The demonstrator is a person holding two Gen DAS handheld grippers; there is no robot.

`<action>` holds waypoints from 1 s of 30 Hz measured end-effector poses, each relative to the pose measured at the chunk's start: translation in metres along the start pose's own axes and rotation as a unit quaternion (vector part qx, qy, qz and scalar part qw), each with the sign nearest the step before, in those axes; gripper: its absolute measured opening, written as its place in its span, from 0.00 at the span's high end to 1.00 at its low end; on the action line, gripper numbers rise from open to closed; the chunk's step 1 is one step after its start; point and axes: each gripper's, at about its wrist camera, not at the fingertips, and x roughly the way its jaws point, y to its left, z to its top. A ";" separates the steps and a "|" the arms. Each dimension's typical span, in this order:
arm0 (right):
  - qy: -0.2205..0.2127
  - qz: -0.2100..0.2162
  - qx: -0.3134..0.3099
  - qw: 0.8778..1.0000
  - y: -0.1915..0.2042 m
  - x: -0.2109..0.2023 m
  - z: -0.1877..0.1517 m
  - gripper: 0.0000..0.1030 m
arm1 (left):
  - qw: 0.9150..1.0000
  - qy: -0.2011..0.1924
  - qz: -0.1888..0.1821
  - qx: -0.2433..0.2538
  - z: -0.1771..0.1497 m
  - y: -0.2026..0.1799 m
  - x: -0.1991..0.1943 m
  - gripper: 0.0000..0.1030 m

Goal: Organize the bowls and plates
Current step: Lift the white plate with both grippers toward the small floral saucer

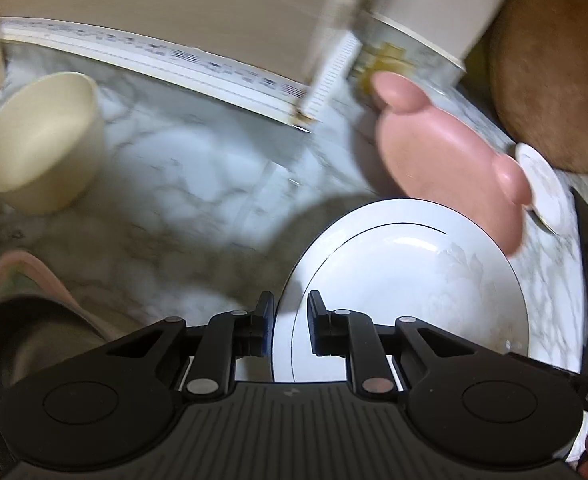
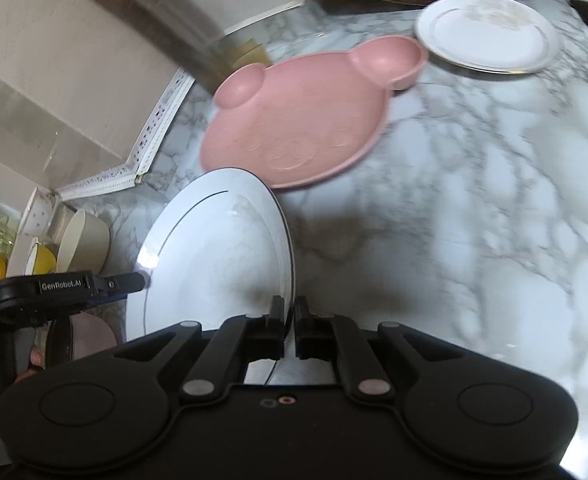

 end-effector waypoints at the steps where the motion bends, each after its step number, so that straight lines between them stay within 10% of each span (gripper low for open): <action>1: -0.002 0.000 0.003 1.000 -0.007 -0.005 -0.001 0.94 | 1.000 0.001 -0.006 0.005 -0.004 -0.006 0.000 0.84; 30: -0.034 -0.055 0.075 0.995 -0.167 -0.110 -0.028 0.94 | 0.982 0.039 -0.109 0.149 -0.069 -0.163 0.010 0.84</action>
